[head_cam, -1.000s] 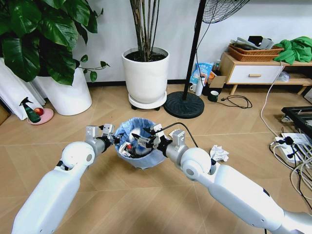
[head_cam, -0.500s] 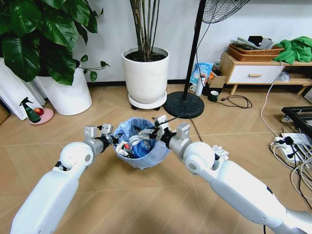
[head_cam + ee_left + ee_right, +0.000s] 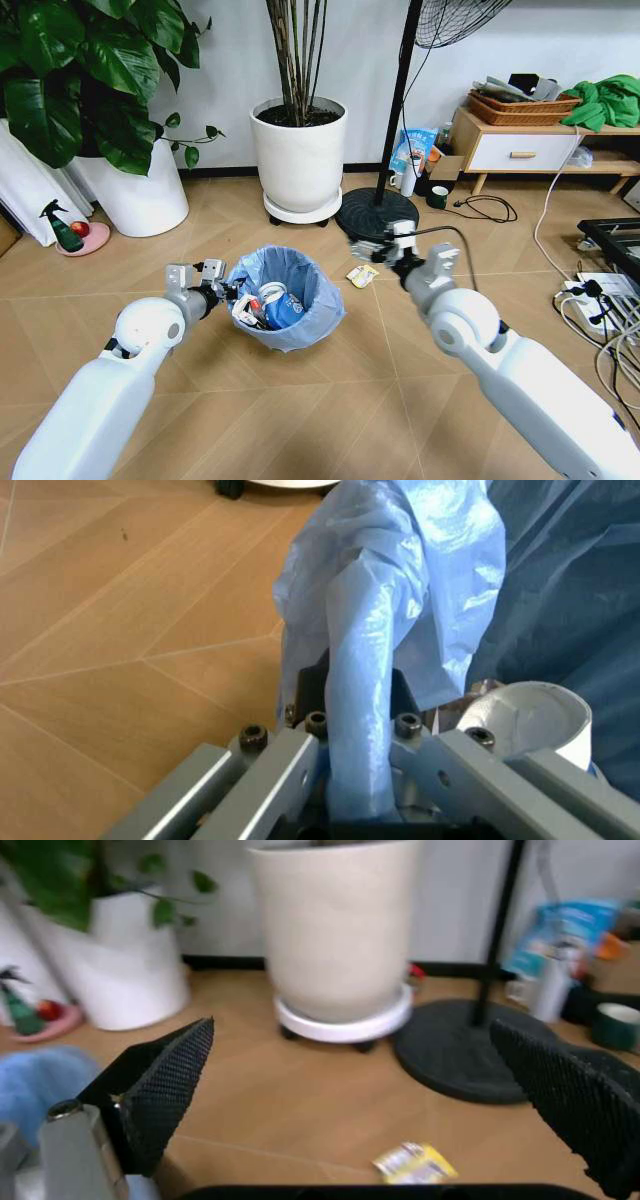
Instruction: Pick up the trash bin and place the garbage on the floor into it.
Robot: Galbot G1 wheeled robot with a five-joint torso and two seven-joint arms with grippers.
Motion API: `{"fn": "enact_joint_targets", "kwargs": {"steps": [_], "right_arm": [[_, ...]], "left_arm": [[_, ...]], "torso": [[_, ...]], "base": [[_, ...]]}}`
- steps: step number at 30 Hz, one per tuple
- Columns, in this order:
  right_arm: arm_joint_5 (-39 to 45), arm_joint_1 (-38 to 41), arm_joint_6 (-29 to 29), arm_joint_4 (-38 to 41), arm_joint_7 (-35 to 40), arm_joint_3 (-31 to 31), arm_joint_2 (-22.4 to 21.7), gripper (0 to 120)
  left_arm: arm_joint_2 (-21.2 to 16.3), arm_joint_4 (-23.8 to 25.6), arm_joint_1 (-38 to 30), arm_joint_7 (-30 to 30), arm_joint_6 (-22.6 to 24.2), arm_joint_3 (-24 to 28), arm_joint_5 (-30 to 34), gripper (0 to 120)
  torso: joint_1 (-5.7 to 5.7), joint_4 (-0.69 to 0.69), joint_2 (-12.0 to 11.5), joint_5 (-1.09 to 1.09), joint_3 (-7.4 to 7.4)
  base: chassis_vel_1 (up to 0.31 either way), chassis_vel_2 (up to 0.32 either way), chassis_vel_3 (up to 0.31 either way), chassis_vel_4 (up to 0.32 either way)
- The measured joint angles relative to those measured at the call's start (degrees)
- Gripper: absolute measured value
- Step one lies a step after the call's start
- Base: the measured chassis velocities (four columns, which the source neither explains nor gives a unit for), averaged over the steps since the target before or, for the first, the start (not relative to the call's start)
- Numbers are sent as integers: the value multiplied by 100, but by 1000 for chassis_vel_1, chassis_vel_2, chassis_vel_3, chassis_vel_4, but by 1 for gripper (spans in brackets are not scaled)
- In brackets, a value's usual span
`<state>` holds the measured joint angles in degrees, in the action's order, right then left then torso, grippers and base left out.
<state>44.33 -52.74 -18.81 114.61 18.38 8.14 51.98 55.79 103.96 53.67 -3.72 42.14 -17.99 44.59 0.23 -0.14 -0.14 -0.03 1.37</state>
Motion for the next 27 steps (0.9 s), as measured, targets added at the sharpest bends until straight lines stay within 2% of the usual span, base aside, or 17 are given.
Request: {"fn": "enact_joint_targets", "kwargs": {"steps": [2, 7, 10, 15, 20, 27], "right_arm": [[-217, -431, -3, 82, -15, 459, 8, 100], [-451, -907, 10, 185, -41, 944, 84, 100], [-869, -1685, 88, 272, -184, 1566, 283, 100], [-1117, -2340, 122, 401, -336, 2058, 490, 100], [-1240, -2698, 128, 498, -379, 2282, 644, 100], [-1291, -2753, 164, 504, -385, 2254, 731, 100]], "left_arm": [[-20, 40, 65, -2, 0, -32, -3, 0], [-47, 92, 132, -4, 0, -58, -6, 0], [-78, 156, 214, -10, 0, -90, -12, 0], [-101, 221, 266, -12, 0, -105, -14, 0], [-69, 254, 282, -23, 0, -103, -23, 0], [-70, 275, 278, -29, 0, -101, -24, 0]], "torso": [[0, 1, 0, -2, -1], [0, 2, 0, -1, 0], [0, 1, 0, 1, 0], [-1, -1, 1, -1, -1], [-1, 1, 1, -2, -1], [-1, 1, 1, -3, 0]], "base": [[0, 0, 0, 0], [0, 0, 0, 0], [0, 0, 0, 0], [0, 0, 0, 0], [0, 0, 0, 0], [0, 0, 0, 0]]}}
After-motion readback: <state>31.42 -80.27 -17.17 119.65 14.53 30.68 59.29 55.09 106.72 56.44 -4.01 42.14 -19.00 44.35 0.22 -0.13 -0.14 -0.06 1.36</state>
